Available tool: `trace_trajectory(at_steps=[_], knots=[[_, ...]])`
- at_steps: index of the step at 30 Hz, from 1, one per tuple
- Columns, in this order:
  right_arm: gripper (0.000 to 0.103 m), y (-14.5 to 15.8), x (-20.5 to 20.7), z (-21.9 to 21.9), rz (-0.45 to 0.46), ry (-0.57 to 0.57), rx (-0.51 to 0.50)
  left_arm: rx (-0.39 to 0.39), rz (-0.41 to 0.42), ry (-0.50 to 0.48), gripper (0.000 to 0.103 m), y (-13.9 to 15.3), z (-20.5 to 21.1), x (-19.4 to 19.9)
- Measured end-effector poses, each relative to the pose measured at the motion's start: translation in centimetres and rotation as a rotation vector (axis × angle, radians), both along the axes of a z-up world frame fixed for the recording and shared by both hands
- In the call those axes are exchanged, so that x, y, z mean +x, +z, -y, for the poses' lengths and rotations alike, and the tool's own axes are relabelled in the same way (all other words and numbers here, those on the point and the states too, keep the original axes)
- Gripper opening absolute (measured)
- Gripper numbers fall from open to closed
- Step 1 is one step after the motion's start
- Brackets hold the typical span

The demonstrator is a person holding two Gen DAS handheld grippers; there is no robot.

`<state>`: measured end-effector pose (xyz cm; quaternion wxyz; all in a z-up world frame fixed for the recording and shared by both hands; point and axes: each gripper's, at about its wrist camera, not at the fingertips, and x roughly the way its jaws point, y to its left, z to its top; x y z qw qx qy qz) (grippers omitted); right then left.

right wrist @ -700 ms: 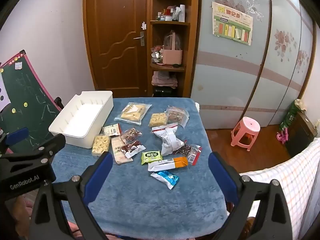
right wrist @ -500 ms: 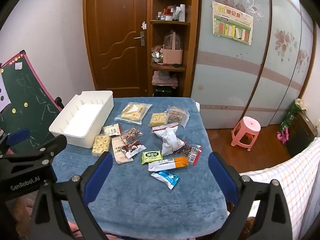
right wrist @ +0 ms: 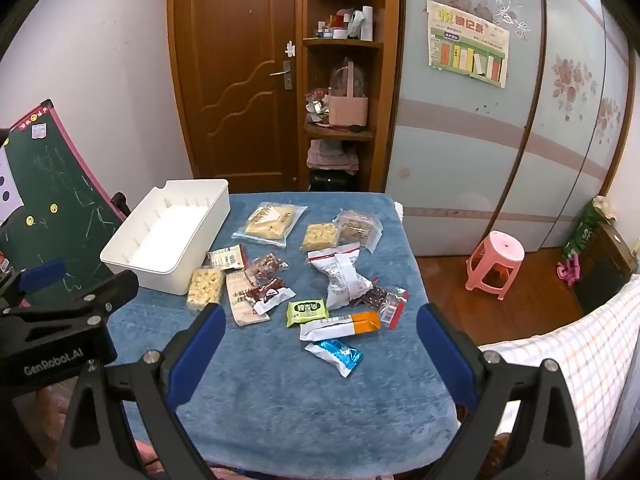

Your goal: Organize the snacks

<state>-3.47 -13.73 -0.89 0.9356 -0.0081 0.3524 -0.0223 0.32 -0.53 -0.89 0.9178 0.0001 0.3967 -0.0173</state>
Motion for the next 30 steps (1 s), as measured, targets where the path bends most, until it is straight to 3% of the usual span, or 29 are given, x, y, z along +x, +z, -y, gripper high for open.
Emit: trace_trajectory(at_steps=[23, 30], knots=[[0.097, -0.7, 0.5, -0.1, -0.001, 0.001, 0.021, -0.006, 0.009, -0.014, 0.102, 0.3, 0.1, 0.0], [0.097, -1.3, 0.7, -0.2, -0.006, 0.015, 0.025, 0.014, -0.024, -0.011, 0.102, -0.5, -0.1, 0.7]])
